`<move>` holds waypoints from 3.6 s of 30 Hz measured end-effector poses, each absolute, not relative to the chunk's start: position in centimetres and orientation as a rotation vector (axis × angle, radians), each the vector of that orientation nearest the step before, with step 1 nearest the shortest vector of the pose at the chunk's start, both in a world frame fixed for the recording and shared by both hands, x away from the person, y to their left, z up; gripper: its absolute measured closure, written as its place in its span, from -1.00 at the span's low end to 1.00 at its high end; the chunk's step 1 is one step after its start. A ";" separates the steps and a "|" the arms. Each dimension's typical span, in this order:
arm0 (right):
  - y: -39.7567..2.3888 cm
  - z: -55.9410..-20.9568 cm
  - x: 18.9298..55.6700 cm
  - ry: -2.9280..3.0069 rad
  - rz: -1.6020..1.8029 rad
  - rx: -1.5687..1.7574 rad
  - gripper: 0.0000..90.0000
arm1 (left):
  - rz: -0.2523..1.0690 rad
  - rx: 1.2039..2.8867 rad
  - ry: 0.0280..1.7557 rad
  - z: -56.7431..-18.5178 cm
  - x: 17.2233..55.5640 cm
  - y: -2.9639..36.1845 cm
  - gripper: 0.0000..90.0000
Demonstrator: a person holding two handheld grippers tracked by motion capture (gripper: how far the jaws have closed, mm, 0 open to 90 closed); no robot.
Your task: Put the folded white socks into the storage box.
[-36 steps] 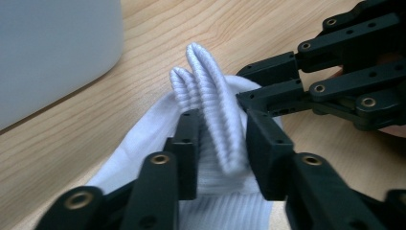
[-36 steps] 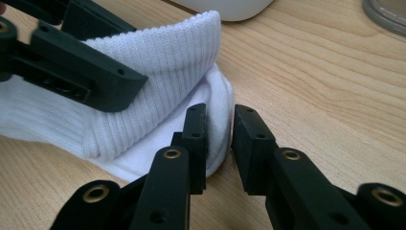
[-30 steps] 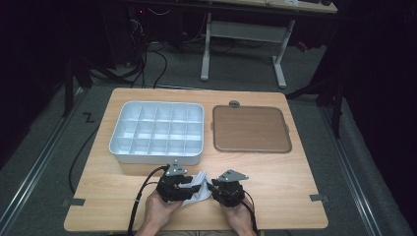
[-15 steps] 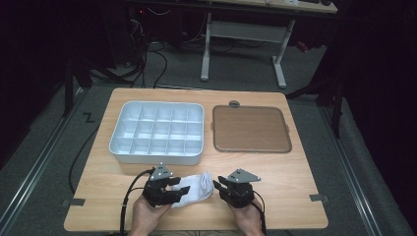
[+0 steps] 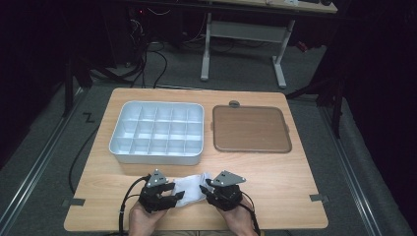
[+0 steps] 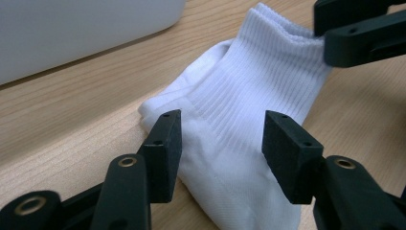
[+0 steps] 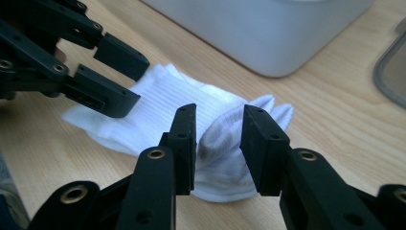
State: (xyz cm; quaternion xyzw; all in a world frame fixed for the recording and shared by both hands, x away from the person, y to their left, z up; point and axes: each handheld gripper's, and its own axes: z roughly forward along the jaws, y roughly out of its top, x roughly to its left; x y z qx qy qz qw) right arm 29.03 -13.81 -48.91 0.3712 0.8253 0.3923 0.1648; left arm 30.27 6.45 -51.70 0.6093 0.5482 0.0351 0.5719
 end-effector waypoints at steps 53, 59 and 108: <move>-15.5 -50.3 29.3 2.291 1.112 1.195 0.51 | 0.152 1.449 1.340 -52.1 32.5 6.9 -0.05; -14.7 -48.7 29.0 2.296 1.158 1.109 0.67 | 0.161 1.424 1.394 -51.8 34.0 7.2 -0.07; -11.1 -52.1 30.0 2.399 1.086 1.020 0.81 | 0.054 1.466 1.398 -52.7 34.7 6.4 0.85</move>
